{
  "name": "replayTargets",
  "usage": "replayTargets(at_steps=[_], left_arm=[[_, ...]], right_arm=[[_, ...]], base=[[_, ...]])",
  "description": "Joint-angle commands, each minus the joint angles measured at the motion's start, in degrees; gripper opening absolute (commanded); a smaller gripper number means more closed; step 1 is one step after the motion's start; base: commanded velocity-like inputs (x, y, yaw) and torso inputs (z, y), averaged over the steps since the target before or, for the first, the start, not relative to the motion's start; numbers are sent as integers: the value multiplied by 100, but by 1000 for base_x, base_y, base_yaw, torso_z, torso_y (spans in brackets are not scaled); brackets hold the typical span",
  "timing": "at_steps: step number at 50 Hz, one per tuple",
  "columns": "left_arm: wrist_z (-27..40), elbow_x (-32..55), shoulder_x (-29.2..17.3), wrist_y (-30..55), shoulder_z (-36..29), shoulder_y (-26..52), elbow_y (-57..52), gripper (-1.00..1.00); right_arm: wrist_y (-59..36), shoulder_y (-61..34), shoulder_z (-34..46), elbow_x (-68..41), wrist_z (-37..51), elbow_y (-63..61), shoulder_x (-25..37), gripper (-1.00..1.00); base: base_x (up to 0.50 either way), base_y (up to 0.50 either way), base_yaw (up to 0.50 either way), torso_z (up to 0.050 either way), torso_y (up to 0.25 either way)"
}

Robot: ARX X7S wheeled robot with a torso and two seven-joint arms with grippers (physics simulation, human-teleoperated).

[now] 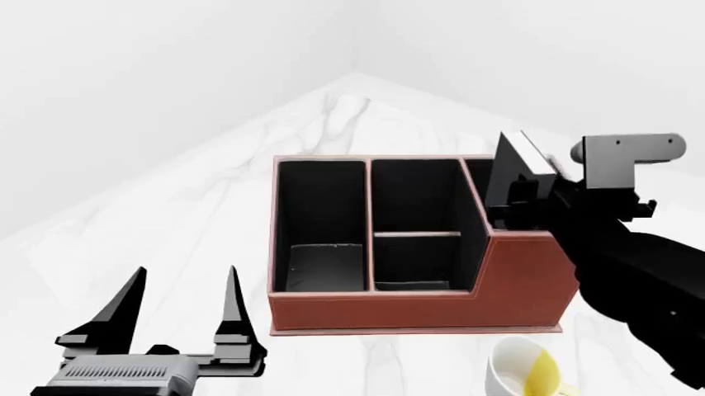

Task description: Pick up the book and place it in the right compartment of the caddy.

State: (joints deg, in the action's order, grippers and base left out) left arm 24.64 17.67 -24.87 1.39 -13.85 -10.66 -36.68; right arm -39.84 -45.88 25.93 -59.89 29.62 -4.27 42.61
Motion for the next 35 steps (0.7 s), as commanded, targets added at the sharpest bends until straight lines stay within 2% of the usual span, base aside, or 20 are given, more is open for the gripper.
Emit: replayTargets(at_steps=[1, 35], left_arm=[[21, 1, -14, 12, -14, 9, -14, 100], [57, -1, -43, -9, -55, 26, 13, 100]], right_arm=[[119, 26, -105, 364, -118, 81, -19, -100], [301, 209, -71, 444, -230, 246, -68, -100]], base=[[0, 0, 0, 0, 0], [0, 0, 0, 0, 1]])
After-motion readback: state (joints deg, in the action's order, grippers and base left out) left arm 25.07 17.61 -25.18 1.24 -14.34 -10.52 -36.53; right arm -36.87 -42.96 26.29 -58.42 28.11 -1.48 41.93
